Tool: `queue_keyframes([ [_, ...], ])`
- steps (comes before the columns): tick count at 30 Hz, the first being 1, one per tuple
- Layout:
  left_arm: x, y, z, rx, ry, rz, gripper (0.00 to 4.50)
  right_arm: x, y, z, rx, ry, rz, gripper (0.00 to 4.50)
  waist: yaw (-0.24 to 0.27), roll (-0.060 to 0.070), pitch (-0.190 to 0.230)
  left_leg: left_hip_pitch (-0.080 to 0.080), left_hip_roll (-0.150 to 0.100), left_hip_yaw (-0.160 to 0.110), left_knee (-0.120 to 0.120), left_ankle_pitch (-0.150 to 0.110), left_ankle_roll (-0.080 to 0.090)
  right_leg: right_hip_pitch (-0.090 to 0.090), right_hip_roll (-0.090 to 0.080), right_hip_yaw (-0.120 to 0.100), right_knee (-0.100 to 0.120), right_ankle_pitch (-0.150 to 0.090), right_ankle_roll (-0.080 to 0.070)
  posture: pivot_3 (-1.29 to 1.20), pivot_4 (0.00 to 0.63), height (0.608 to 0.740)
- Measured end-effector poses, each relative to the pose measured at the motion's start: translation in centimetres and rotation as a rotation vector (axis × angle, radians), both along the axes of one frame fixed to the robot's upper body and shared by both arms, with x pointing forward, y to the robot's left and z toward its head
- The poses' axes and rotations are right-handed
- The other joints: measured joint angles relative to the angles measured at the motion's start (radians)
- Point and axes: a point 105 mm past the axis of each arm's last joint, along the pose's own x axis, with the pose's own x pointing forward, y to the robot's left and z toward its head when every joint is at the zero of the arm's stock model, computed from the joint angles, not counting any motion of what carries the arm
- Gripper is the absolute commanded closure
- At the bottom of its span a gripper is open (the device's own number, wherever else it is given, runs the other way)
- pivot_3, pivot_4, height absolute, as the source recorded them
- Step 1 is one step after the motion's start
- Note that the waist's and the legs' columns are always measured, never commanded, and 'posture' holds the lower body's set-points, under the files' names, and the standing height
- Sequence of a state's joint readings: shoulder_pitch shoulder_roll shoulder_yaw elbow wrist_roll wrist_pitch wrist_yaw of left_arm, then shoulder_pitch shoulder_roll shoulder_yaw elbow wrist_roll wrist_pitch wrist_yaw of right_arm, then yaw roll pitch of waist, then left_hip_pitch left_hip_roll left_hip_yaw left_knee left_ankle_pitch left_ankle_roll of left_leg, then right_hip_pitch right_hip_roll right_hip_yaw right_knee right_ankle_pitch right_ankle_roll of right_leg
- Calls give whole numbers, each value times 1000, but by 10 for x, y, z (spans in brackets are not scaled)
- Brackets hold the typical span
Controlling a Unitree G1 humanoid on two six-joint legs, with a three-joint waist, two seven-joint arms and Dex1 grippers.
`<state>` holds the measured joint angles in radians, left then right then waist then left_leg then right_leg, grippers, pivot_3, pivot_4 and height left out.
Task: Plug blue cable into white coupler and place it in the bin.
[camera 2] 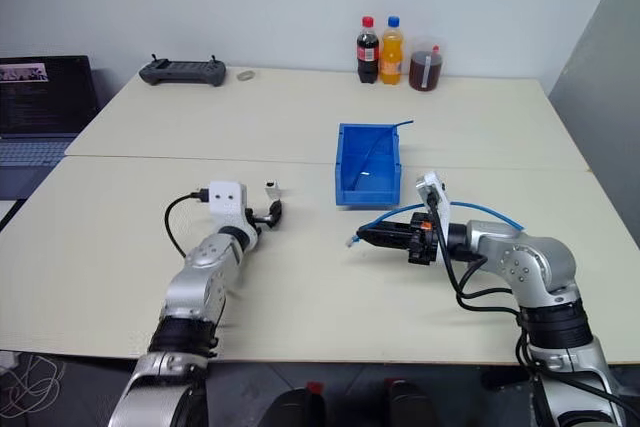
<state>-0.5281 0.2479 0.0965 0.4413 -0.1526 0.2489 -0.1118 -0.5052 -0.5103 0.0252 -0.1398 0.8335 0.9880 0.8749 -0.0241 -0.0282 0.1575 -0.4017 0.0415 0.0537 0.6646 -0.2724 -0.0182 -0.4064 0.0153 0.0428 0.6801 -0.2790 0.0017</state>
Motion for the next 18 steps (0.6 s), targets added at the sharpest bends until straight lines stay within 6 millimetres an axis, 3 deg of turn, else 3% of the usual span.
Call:
queue_keyframes([
  [6, 21, -22, 4, -13, 4, -115, 67, 5, -2, 1, -20, -14, -21, 4357, 0, 0, 0, 0, 0, 0, 0, 0, 0, 0, 0, -1, 0, 0, 0, 0, 150, 740],
  [9, 26, -23, 4, -6, 3, -112, 67, 5, -2, 1, -22, -14, -24, 4357, -1, 0, 0, 0, 0, 0, 0, 0, 0, 0, 0, 0, 0, 0, 0, 0, 150, 740],
  [13, 28, -21, 3, -1, 1, -100, 706, 6, -2, 1, -22, -16, -31, 4357, -2, 0, 0, 0, 0, 0, 0, 0, 0, 0, 0, -1, 0, 0, 0, 0, 150, 740],
  [18, 29, -16, 3, 2, 5, -63, 1889, 8, -4, 2, -26, -19, -52, 4357, -2, 0, 0, 0, 0, 0, 0, 0, 0, 0, -1, 0, 0, 0, 0, 0, 150, 740],
])
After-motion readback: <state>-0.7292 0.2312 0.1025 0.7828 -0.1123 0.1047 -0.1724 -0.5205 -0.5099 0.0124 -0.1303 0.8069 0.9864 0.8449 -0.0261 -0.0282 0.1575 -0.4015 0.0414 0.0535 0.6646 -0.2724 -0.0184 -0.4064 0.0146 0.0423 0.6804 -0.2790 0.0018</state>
